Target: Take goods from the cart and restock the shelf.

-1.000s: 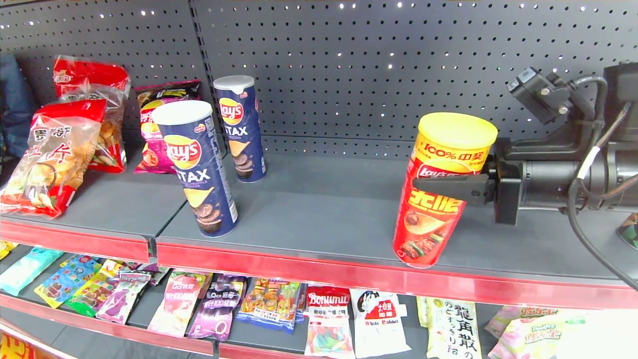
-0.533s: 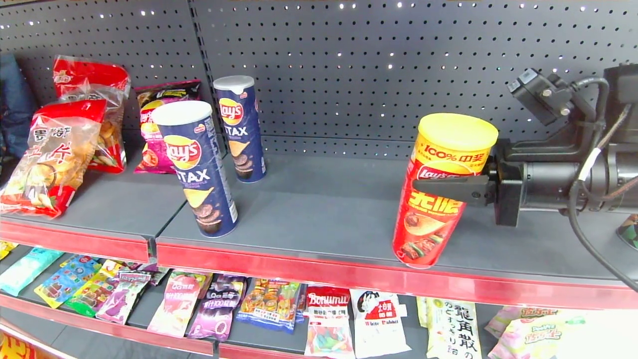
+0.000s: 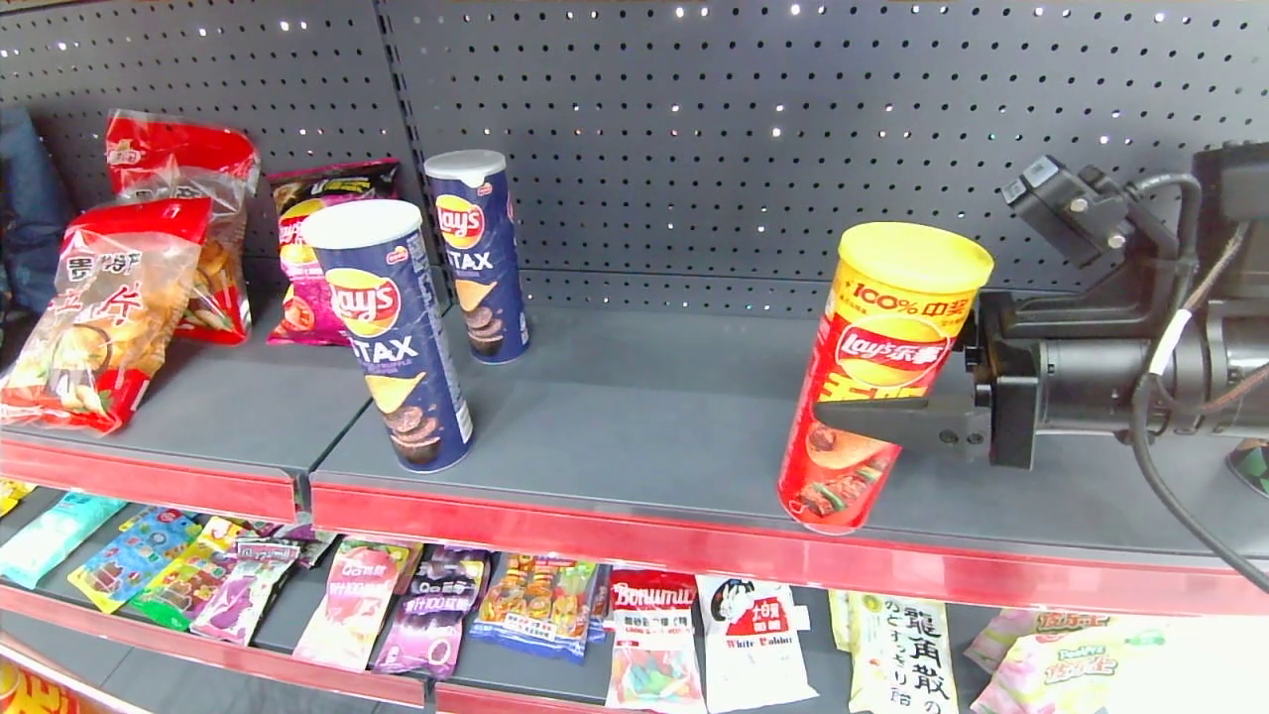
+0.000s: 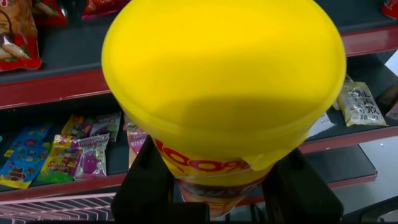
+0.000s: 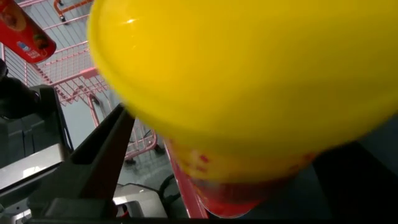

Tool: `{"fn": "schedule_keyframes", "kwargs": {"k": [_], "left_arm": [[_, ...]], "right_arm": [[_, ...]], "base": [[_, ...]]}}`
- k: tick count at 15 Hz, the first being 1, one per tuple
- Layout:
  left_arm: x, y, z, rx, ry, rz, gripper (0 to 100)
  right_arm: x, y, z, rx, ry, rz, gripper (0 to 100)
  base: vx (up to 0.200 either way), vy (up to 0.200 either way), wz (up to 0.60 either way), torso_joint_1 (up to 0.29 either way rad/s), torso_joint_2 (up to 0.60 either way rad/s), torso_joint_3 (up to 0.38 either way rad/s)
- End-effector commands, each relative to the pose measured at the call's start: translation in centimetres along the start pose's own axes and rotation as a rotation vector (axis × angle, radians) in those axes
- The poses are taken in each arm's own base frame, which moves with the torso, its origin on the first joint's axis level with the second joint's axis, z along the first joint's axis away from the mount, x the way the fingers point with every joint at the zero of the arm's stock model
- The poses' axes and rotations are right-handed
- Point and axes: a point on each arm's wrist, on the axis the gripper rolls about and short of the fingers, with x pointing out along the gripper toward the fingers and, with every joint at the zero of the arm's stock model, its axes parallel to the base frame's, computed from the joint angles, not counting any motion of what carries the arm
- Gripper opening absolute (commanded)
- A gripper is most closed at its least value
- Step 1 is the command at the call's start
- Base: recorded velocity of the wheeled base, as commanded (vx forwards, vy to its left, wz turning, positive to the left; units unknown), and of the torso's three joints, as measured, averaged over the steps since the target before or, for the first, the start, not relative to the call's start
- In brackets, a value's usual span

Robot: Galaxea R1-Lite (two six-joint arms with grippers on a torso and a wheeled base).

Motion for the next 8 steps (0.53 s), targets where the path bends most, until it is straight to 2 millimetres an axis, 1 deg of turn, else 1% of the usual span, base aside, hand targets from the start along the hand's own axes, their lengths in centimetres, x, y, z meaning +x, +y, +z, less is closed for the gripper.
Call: {"fn": "schedule_keyframes", "kwargs": {"k": [1, 3, 4, 5, 8], "left_arm": [[0.0, 0.0, -0.1, 0.000, 0.002, 0.000, 0], [0.0, 0.0, 0.0, 0.000, 0.002, -0.003, 0], [0.0, 0.0, 0.1, 0.000, -0.004, -0.002, 0], [0.0, 0.0, 0.1, 0.000, -0.004, -0.002, 0], [0.0, 0.0, 0.0, 0.001, 0.001, -0.009, 0]], "right_arm": [[-0.3, 0.1, 0.0, -0.005, -0.006, -0.005, 100], [-0.9, 0.5, -0.6, 0.004, 0.005, -0.013, 100], [-1.5, 0.9, -1.1, 0.009, 0.010, -0.018, 100], [-1.7, 1.0, -1.2, 0.009, 0.010, -0.018, 100], [-3.7, 2.4, -2.2, 0.007, 0.008, -0.045, 100]], "base": [[0.000, 0.000, 0.00, 0.000, 0.00, 0.000], [0.000, 0.000, 0.00, 0.000, 0.00, 0.000], [0.000, 0.000, 0.00, 0.000, 0.00, 0.000], [0.000, 0.000, 0.00, 0.000, 0.00, 0.000], [0.000, 0.000, 0.00, 0.000, 0.00, 0.000]]}}
